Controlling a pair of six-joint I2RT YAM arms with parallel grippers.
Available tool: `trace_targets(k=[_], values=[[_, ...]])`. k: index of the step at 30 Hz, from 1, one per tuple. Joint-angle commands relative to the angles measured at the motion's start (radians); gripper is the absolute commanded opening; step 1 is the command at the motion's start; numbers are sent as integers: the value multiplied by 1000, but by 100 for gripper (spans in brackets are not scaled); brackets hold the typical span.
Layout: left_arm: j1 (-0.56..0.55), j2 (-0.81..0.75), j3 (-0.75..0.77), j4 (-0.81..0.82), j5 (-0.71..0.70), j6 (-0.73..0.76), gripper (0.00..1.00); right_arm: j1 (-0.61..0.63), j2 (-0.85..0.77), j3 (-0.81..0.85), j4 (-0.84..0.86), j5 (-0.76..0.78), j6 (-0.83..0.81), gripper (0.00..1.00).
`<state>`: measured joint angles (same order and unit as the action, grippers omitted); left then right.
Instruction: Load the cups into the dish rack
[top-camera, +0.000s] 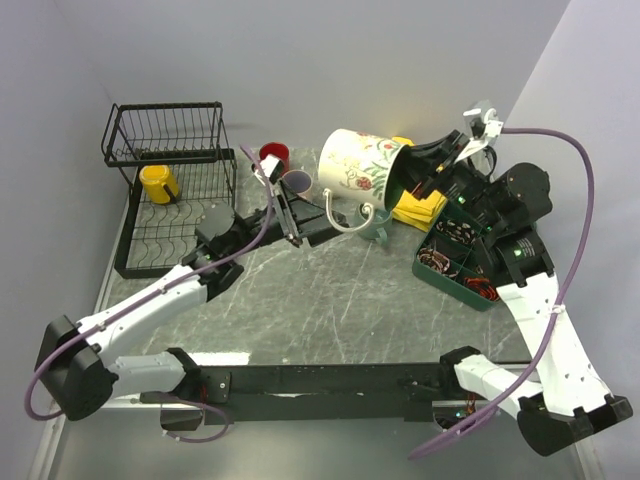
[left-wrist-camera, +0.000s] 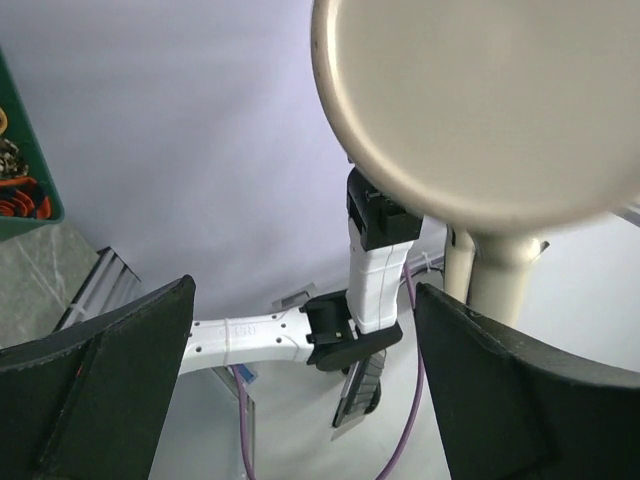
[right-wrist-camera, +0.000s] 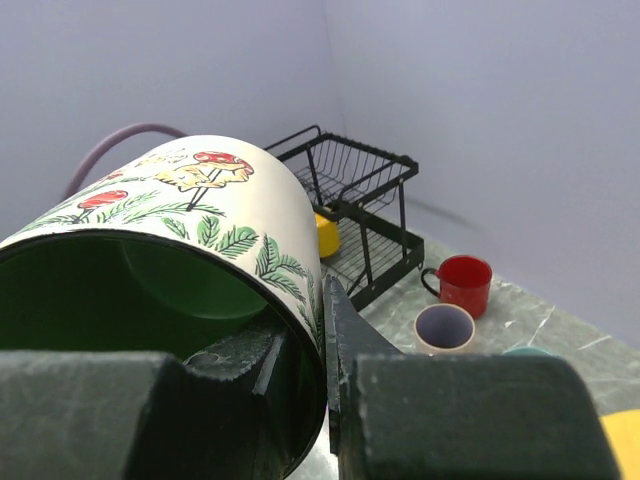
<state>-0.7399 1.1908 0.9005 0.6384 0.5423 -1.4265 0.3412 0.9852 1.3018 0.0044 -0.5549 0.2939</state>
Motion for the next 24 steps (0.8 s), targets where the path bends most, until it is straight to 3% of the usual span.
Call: trace_targets(k=[1,12,19,24], values=[[-6,-92,23,-31,-59,55,96,-59,-13,94,232,-30,131,0],[-18,-122,51,-6,-16,17,96,-53,-26,22,255,-36,120,0],[-65,-17,148,41,-13,-25,99,10,4,-4,270,-45,-10,0],[-79,18,202,24,-12,-17,89,16,-8,-50,299,-57,-88,0]])
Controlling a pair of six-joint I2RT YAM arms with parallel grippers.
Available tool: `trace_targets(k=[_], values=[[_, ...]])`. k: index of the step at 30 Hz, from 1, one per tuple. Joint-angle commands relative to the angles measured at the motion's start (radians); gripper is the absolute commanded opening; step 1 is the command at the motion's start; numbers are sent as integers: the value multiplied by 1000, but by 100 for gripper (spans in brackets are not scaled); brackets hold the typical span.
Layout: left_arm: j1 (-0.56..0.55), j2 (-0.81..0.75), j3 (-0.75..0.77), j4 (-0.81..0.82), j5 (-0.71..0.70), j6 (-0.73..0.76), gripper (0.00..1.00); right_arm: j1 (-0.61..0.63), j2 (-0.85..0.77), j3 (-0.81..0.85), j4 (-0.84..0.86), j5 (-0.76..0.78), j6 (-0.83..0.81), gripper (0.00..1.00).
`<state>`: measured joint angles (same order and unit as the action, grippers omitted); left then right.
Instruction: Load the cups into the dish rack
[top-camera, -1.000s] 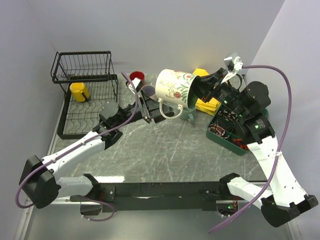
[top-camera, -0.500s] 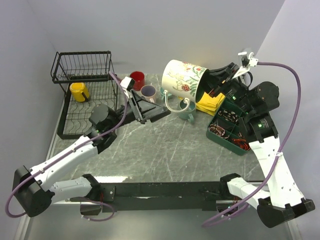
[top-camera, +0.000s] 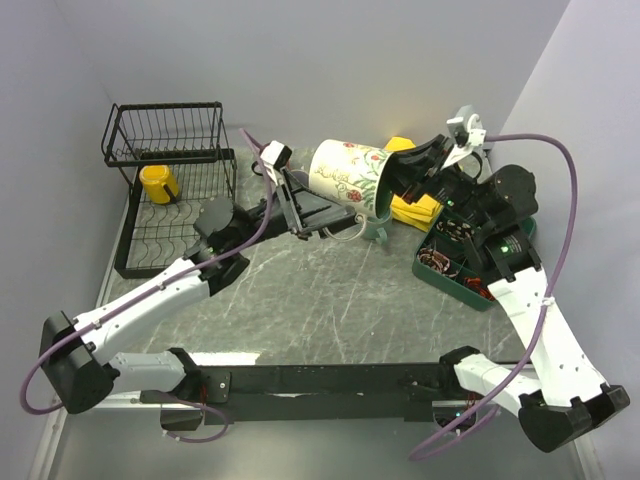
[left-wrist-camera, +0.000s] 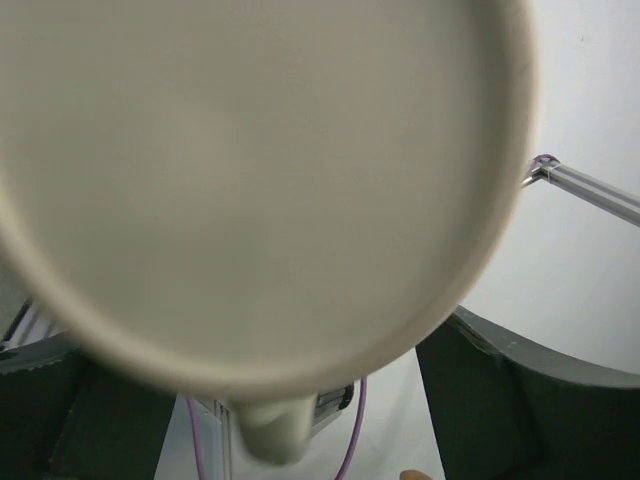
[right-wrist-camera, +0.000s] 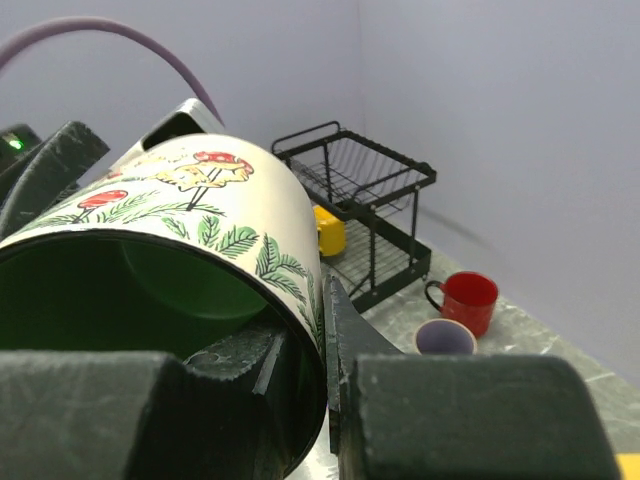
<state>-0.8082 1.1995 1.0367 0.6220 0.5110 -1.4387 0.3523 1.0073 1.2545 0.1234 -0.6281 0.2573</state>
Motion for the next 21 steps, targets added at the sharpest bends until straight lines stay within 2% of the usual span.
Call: trace_targets(k=[1,7,12,18,21], values=[[-11,12,69,44,24,-6,83,5,-32,-7,188,11,-55,0],[-9,23,85,36,55,-3,68,4,-33,-20,206,-12,-53,0],[-13,49,100,19,78,-3,65,5,-35,-24,196,2,-88,0],[-13,80,131,9,90,4,56,7,-38,-44,194,2,-156,0],[-13,89,143,-1,90,15,42,7,-45,-49,186,5,-176,0]])
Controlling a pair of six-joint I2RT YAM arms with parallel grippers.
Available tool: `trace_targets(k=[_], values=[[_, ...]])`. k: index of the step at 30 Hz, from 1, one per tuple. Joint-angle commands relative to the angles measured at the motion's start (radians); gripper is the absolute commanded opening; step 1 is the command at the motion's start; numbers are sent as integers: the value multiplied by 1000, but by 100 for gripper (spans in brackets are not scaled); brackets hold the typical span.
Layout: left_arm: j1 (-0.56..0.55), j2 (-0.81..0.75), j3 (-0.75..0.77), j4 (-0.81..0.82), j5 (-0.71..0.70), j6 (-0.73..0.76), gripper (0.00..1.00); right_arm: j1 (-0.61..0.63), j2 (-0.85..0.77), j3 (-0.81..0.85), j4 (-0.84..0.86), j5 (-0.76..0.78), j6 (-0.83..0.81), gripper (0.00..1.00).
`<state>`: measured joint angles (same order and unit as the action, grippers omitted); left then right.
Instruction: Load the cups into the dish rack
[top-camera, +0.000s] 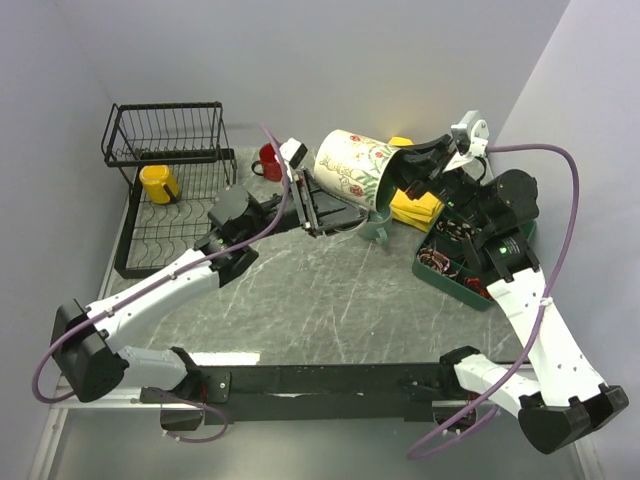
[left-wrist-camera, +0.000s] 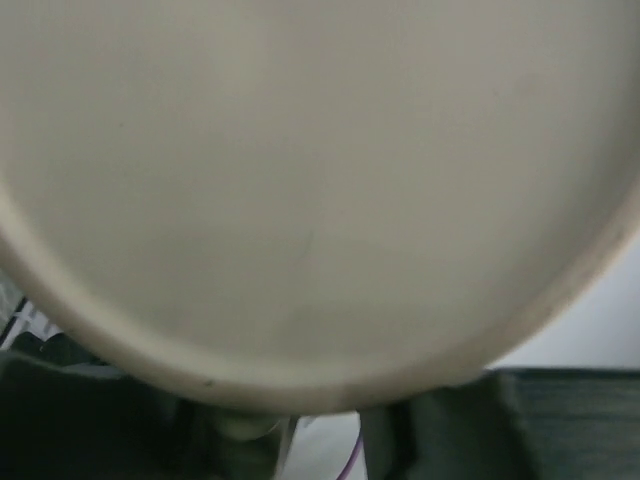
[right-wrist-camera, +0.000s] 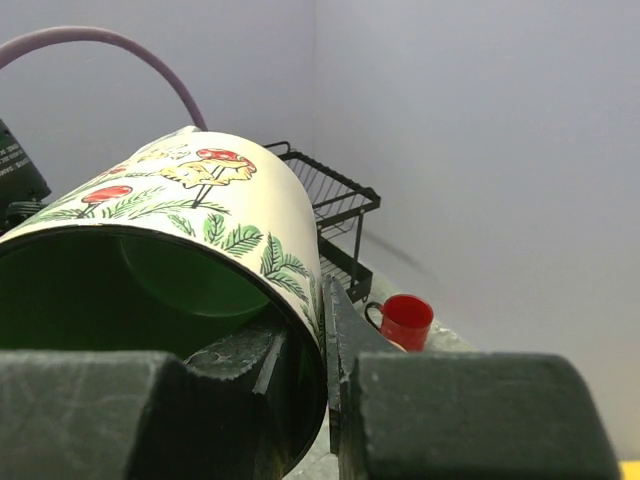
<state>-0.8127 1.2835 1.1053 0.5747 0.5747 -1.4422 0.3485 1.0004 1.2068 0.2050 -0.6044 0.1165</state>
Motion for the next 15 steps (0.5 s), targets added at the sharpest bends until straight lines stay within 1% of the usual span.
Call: trace_targets(k=[1,3,4,6,7,11,12,14,15], values=[[-6,5,77,42,27,23,37,10,-40,-3,102,-21,-41,0],[-6,2,79,27,21,43,32,10,-48,-13,106,-34,-41,0],[-6,-1,76,31,20,48,24,9,-49,-15,106,-38,-43,0],[-5,-10,67,60,24,54,14,10,-51,-24,106,-46,-35,0],[-2,-15,64,66,22,62,2,9,-49,-26,106,-52,-34,0],[12,-56,36,77,2,83,1,9,-55,-41,99,-55,-29,1],[18,-73,24,79,-2,82,1,9,-59,-49,99,-58,-32,17],[33,-88,5,85,-12,69,1,10,-62,-56,97,-67,-35,41],[40,-99,-11,93,-13,63,1,10,-63,-61,93,-67,-38,63]])
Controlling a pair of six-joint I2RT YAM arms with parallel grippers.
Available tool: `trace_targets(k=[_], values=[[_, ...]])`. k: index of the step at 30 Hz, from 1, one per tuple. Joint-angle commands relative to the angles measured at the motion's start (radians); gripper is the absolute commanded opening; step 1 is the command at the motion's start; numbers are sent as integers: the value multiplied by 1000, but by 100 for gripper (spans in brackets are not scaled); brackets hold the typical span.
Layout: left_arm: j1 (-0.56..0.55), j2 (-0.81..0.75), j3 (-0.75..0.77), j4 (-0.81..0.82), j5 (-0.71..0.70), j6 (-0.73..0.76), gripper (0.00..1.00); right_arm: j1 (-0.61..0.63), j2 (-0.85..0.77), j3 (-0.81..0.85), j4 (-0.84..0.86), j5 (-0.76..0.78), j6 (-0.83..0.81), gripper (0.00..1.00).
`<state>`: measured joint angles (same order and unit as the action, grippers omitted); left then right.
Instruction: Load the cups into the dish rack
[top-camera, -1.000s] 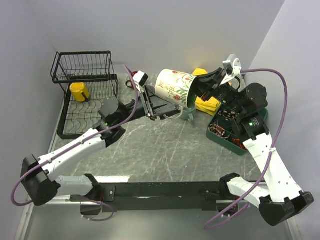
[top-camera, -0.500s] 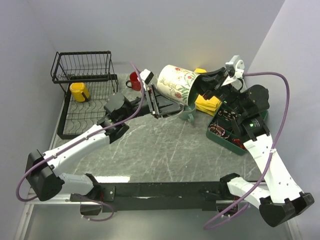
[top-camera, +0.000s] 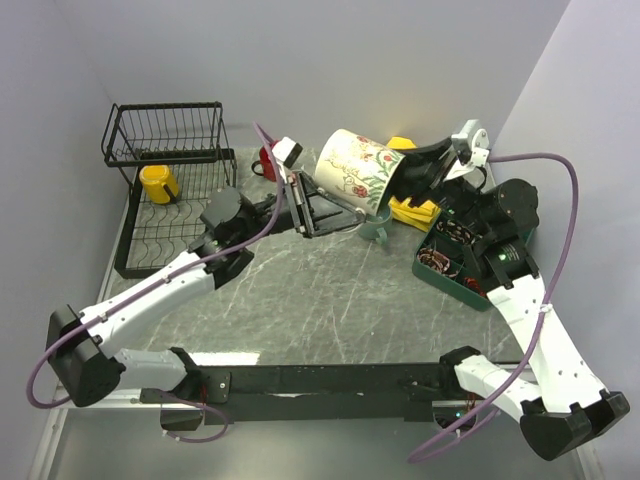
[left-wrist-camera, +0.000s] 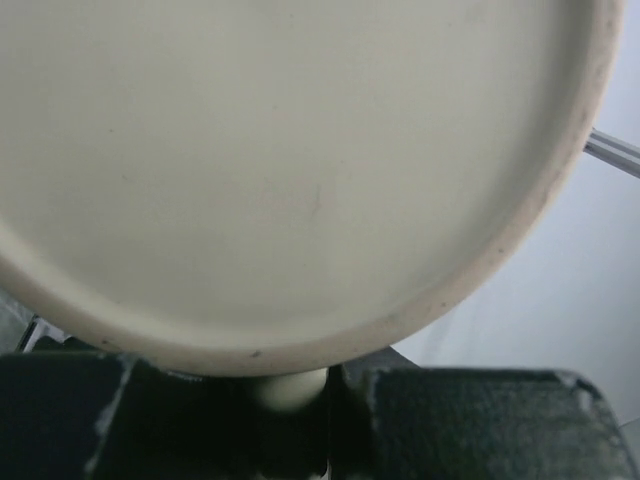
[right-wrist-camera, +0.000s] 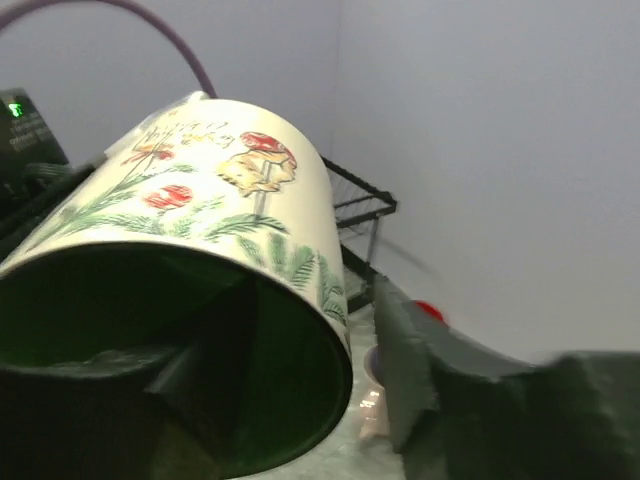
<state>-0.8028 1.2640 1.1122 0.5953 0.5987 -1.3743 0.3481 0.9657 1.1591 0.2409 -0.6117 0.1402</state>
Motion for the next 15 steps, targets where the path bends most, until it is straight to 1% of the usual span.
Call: trace_targets(k=[1,3,8,12,15], values=[[43,-86,-28,78,-40,-17,1,9,-30,-12,54,-62,-62,71],[57,-101,-57,96,-45,-29,1,11,-32,-16,48,-72,-76,83],[117,-156,-104,58,-63,-13,1,9,-56,-41,6,-132,-131,94],[189,-199,-155,41,-62,-15,1,8,-76,-73,-20,-169,-186,96],[241,-239,-190,8,-63,-6,1,3,-94,-105,-18,-171,-174,96]])
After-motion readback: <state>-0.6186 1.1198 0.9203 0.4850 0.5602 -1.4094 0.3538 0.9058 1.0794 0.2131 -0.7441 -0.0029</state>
